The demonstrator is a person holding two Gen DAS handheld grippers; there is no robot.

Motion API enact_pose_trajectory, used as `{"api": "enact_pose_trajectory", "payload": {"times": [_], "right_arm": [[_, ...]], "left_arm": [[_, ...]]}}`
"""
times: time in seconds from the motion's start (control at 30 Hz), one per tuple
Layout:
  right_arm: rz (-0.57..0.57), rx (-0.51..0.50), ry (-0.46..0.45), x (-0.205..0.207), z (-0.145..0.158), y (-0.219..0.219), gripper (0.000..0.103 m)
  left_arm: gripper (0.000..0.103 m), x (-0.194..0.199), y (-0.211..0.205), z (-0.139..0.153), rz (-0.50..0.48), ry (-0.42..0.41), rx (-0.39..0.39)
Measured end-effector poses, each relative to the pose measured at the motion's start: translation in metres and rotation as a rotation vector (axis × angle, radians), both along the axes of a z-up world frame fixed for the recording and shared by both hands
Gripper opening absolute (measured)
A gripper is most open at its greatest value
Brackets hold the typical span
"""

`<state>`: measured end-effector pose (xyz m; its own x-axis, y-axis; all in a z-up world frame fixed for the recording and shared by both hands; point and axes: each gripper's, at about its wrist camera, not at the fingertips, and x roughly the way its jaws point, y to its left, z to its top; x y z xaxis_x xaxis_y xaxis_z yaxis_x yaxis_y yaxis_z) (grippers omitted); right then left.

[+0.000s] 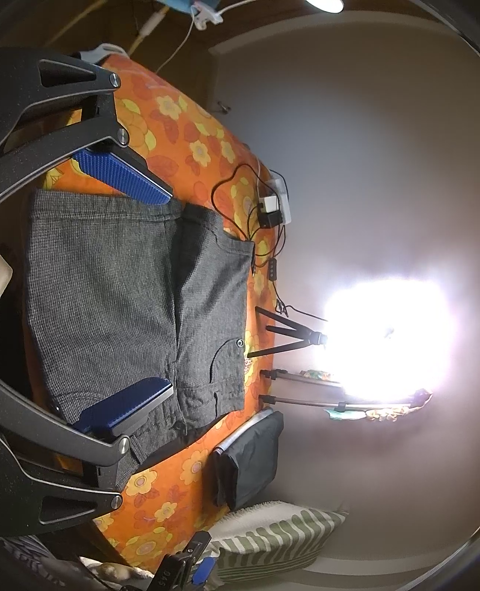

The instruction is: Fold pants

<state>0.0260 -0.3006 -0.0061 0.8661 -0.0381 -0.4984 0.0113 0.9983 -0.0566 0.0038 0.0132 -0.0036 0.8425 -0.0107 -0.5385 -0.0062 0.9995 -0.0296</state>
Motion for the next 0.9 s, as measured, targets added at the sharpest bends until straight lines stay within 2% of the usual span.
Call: {"api": "enact_pose_trajectory", "payload": {"times": [0.9], "right_arm": [[0.001,0.000,-0.003,-0.0025,0.0001,0.0011,0.103]], "left_arm": [[0.094,-0.0023,0.0012,-0.0016,-0.001,0.001,0.005]]}}
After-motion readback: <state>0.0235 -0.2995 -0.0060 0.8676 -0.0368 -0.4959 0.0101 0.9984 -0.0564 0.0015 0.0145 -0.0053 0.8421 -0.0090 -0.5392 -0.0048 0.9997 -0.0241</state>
